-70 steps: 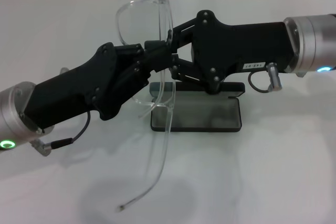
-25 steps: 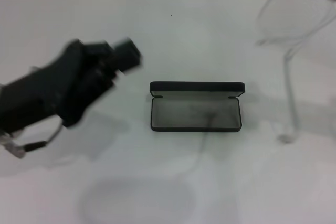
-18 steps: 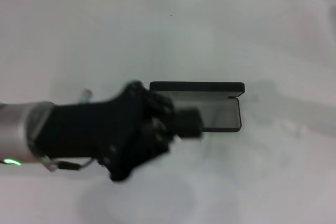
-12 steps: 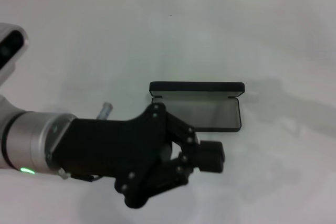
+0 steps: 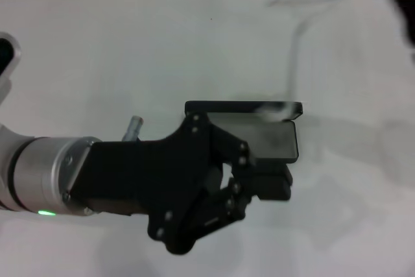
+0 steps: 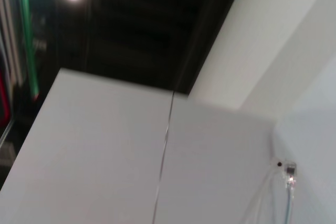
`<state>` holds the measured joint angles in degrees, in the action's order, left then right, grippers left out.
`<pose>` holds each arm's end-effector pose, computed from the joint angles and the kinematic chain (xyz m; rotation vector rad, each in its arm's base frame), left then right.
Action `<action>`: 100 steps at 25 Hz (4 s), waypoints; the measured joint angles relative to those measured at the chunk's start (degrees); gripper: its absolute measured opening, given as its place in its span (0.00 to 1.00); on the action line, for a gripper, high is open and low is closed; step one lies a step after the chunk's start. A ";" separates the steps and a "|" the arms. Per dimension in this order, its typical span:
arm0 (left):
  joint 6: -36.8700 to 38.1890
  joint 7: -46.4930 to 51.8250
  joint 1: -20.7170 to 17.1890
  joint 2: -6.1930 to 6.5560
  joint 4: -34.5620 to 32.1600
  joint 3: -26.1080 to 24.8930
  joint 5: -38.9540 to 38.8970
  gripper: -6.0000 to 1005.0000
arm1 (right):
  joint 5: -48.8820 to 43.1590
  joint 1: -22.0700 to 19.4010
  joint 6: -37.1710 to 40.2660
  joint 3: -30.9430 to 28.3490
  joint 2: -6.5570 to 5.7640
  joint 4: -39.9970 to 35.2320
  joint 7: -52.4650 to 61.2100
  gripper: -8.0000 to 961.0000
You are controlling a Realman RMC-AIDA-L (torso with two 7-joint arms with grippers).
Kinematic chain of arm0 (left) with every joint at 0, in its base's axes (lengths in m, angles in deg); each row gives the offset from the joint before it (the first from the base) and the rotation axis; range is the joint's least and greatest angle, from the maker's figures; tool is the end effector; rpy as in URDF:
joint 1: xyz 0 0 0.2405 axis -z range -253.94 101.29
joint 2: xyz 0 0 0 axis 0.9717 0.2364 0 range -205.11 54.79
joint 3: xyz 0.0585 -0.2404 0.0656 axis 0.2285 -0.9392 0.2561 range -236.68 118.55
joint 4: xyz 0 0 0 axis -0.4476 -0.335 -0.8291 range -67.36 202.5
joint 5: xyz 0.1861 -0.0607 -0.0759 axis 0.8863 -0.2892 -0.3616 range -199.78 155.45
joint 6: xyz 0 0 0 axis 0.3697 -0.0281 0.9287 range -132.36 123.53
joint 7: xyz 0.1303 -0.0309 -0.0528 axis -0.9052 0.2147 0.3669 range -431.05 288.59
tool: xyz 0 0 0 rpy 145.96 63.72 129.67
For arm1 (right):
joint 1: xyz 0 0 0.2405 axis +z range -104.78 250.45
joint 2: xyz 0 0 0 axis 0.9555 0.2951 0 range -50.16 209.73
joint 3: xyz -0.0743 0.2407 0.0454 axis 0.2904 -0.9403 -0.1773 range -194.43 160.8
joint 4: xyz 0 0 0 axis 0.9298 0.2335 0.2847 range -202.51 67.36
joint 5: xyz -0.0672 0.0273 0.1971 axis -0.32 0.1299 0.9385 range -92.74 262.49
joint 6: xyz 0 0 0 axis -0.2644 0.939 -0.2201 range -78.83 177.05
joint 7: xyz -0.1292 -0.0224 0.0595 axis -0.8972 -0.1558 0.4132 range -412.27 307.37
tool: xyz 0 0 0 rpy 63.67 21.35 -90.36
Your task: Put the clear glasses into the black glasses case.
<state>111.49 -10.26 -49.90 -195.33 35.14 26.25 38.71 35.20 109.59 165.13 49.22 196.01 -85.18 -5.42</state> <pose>-0.1595 0.2366 -0.0217 2.4053 -0.0525 1.6016 0.1604 0.3115 0.0412 -2.1824 -0.2422 1.8568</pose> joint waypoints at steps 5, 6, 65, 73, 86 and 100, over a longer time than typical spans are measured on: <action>-0.09 -1.55 -0.21 -0.10 1.16 0.46 -3.33 0.06 | 0.19 1.37 -2.72 4.27 -0.01 0.57 -1.33 0.12; -0.11 -1.84 -0.24 -0.10 1.68 0.49 -4.42 0.06 | 0.20 1.60 -3.66 5.45 -0.02 0.67 -1.44 0.12; -6.98 -1.30 0.56 0.67 7.91 0.11 -11.01 0.05 | 0.18 5.23 -17.61 19.03 -0.04 -3.94 -3.94 0.11; -6.15 -1.79 0.07 0.98 7.48 0.11 -9.44 0.05 | 0.91 3.76 -16.76 18.62 -0.18 -4.07 -4.09 0.11; 0.59 -0.80 -2.27 5.73 -7.97 0.72 0.56 0.05 | 0.51 -9.22 -9.49 13.68 -2.91 -12.71 1.26 0.11; 0.54 1.11 -2.15 4.68 -8.06 -5.55 0.30 0.05 | -15.62 -11.34 -10.28 13.64 -5.24 -16.24 9.21 0.12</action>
<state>112.03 -9.14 -52.05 -190.65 27.08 20.71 39.02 19.59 98.25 154.86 62.85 190.77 -101.42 3.80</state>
